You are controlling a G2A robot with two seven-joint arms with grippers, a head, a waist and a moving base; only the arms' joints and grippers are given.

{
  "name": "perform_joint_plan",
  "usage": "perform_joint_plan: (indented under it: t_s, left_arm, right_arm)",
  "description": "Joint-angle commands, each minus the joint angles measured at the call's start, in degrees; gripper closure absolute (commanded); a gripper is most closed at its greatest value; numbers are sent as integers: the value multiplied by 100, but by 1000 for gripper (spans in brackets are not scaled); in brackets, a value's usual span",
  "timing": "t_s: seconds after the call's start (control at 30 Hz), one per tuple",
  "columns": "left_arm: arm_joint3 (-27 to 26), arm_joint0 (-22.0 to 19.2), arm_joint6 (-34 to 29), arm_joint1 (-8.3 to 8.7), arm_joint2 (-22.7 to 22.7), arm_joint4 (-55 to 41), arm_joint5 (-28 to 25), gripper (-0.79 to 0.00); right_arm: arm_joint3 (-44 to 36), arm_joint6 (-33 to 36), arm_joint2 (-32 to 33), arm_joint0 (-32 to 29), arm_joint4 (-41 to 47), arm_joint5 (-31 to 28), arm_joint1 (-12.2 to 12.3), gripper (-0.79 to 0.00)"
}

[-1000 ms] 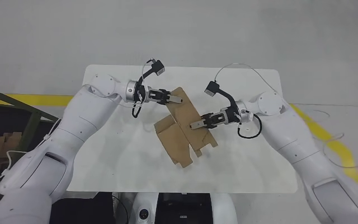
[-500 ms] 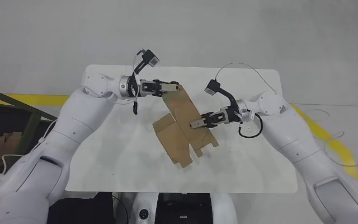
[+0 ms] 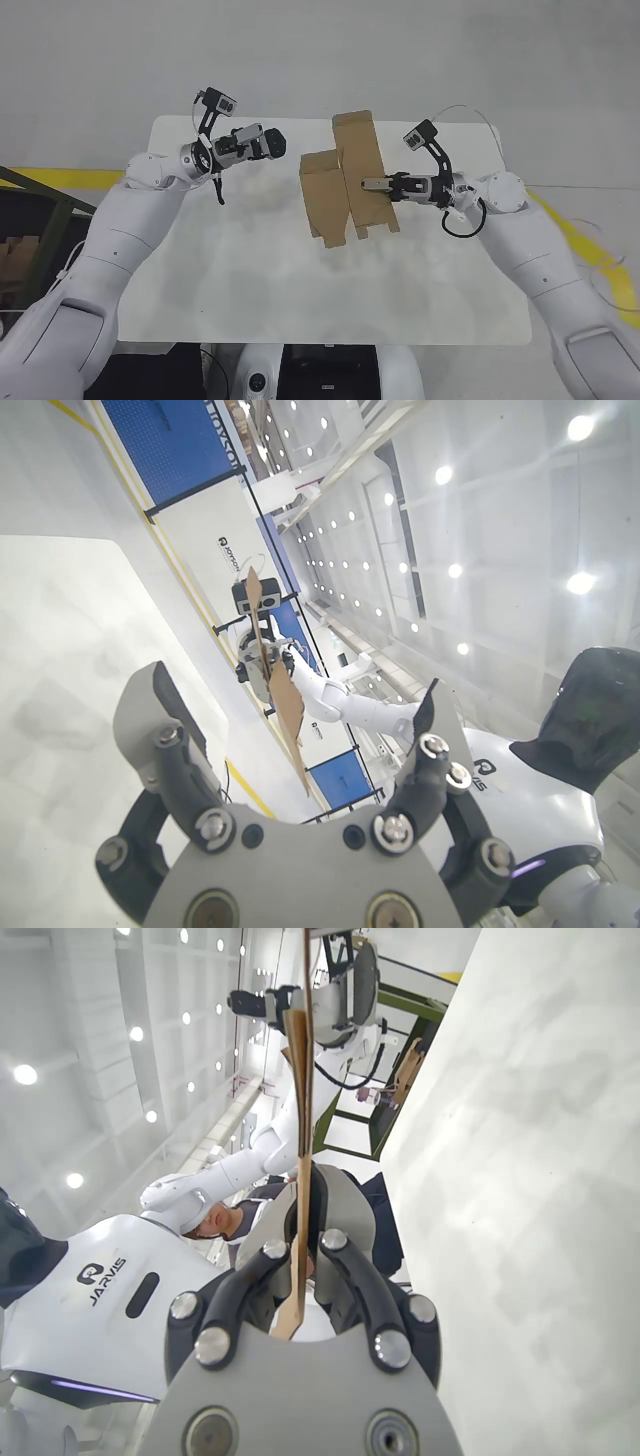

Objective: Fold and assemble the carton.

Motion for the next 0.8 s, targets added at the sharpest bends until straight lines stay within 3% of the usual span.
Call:
perform_joint_plan:
  t_s: [0.0,0.23,0.53,0.77]
  left_arm:
    - [1,25,261,-28,25,174,88,-785]
    - [-235,204,846,-130,165,565,378,-785]
    - [-669,501,1070,-249,334,811,552,-785]
    - [-865,603,1256,-332,414,1098,589,-785]
  right_arm:
    - [-122,-340,85,-78,-133,391,29,0]
    - [-1139,-1726,440,-662,-637,1194,142,0]
    - [-2094,-3366,891,-1616,-1297,1443,236,0]
    - [-2659,-4233,1202,-2127,-1955,1754,293,0]
